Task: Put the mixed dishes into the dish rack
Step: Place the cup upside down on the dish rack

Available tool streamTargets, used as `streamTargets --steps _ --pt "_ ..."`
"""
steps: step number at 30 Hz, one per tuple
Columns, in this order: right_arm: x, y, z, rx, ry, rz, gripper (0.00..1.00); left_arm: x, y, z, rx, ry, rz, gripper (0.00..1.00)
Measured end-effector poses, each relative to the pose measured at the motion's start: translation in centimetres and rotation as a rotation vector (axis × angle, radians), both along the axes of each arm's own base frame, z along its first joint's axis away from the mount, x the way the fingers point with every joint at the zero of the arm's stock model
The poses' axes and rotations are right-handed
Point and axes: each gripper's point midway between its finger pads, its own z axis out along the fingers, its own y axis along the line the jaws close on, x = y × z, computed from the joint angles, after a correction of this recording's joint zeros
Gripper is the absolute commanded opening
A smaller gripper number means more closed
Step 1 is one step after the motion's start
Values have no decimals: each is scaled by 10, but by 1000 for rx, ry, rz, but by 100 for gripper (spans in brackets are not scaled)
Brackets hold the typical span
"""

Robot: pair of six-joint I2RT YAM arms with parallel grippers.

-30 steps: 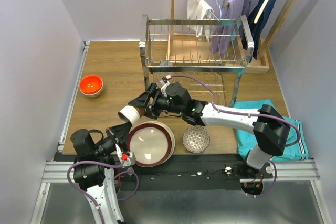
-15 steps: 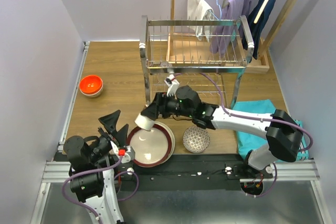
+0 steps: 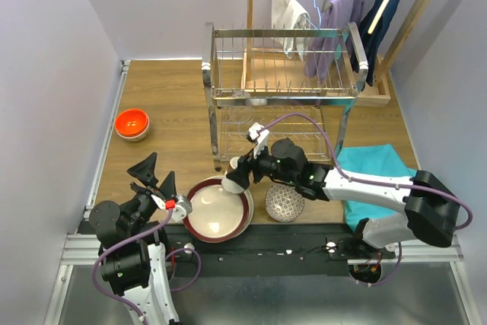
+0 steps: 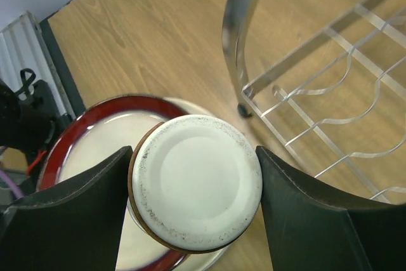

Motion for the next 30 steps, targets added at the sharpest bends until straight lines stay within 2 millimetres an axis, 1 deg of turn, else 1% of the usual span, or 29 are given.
streamTargets --steps 3,4,6,9,12,18,21,23,25,30 --pt "6 -4 21 0 -144 23 48 0 2 -3 -12 18 15 80" --pt "7 -5 24 0 -163 25 48 0 2 -3 -15 21 15 80" --pt "14 -10 35 -19 -271 24 48 -1 2 -3 -20 25 18 80" --pt "24 -17 38 -69 -395 17 48 -2 2 -3 -27 33 21 80" --pt "37 -28 30 -145 -475 0 47 -4 1 -6 -34 46 22 80" --pt "78 -53 23 -247 -560 -82 46 -8 0 -8 -48 71 26 81" --pt "98 -66 15 -281 -551 -131 46 -12 -1 -9 -53 86 28 81" --pt "113 -72 8 -304 -532 -162 46 -15 -2 -9 -56 94 32 81" --pt "123 -77 1 -323 -520 -182 46 -17 -2 -9 -59 102 34 81" --pt "140 -83 -16 -351 -516 -207 46 -21 -2 -12 -70 126 56 81"
